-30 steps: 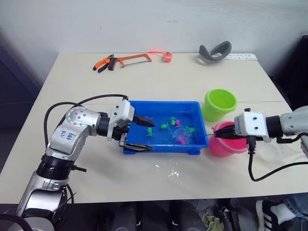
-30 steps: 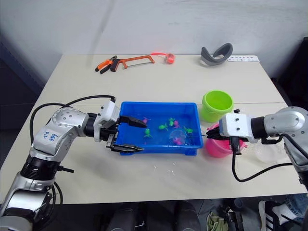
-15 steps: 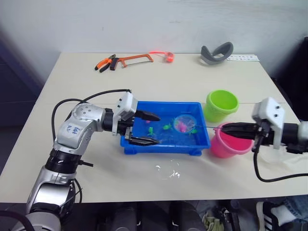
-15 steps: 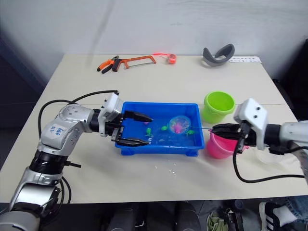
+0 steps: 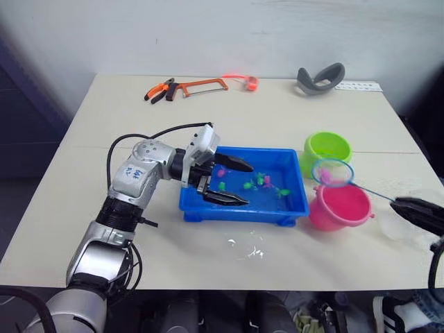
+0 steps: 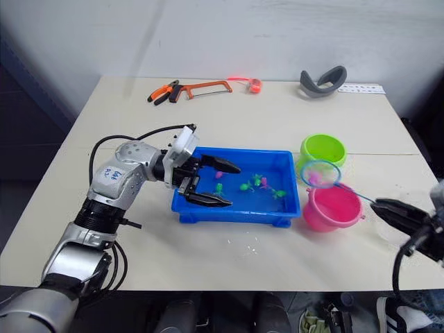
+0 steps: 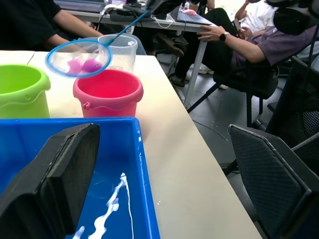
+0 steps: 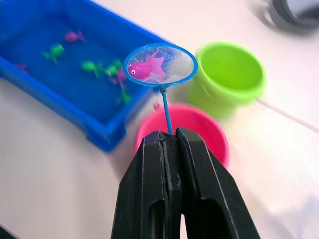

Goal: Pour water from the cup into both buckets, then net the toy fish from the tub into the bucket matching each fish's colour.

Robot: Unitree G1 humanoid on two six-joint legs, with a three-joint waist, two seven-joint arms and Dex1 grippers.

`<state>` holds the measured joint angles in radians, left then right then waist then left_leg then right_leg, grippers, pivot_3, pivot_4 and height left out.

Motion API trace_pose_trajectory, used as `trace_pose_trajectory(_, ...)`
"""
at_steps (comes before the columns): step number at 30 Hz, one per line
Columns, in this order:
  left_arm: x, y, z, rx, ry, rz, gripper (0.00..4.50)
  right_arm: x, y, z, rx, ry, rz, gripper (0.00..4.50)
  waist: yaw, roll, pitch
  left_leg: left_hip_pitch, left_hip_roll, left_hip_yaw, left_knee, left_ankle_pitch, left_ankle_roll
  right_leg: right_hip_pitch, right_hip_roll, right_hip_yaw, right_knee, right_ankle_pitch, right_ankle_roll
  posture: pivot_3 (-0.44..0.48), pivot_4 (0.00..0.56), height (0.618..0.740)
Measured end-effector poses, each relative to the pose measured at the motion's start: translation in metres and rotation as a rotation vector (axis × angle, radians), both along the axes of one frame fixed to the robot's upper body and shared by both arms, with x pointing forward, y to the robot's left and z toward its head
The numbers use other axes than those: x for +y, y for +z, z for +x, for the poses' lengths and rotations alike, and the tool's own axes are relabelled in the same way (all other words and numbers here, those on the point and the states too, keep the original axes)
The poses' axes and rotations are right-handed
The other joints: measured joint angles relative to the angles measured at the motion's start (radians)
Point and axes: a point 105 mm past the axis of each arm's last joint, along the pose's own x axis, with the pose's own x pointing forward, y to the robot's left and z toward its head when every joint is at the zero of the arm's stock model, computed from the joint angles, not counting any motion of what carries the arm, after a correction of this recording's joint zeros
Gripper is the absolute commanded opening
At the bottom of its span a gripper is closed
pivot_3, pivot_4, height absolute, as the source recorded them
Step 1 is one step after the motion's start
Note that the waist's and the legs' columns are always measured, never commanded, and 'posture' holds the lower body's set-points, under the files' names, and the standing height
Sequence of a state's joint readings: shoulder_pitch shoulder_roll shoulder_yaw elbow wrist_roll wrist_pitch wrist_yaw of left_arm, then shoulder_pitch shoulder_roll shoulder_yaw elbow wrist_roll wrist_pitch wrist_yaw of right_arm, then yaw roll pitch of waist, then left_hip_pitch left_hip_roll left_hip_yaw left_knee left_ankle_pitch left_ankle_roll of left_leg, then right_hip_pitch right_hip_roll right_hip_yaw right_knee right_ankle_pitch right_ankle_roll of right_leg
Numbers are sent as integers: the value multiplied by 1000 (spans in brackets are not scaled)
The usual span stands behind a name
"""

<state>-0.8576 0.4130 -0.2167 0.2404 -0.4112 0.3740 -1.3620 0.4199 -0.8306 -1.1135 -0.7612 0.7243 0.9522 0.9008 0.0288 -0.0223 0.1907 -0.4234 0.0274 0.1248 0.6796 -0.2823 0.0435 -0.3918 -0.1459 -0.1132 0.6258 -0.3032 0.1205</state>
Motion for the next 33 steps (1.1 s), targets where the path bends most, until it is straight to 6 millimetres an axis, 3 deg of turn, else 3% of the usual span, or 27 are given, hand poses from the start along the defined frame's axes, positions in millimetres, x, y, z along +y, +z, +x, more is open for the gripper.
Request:
trace_pose_trajectory(4,-8,0,1,-16,-40,-8,4477,-15,-10,-18,23,-80,-127,0,-3,0,0,0,0,0,0,-1,1,0,0,1,0,1,1,0,150,740)
trace_pose_trajectory(10,-13,-3,2,-22,-58,-11,4477,-24,-7,-18,-30,-83,-396,0,-4,0,0,1,0,1,-1,-1,0,-1,0,2,0,1,1,0,150,740)
trace_pose_trajectory(20,-15,-6,3,-12,-59,-15,4477,-17,-3,-3,-176,186,-1028,0,-3,0,0,1,-1,2,0,-1,0,0,0,2,-1,1,2,0,150,740)
trace_pose_trajectory(23,-14,-5,4,-14,-55,-17,4477,-21,-9,-1,-204,358,-1332,0,-5,0,0,1,-1,2,0,-1,0,0,0,2,-2,1,2,0,150,740)
trace_pose_trajectory(27,-14,-4,5,-16,-47,-22,4477,-29,-11,2,-234,423,-1468,0,-5,0,0,1,0,2,0,-1,0,0,0,2,-1,1,2,0,150,740)
trace_pose_trajectory(33,-14,-3,6,-21,-40,-18,4477,-26,3,9,-354,453,-1556,0,-6,0,0,1,0,1,0,0,-1,0,0,2,-1,1,2,0,150,740)
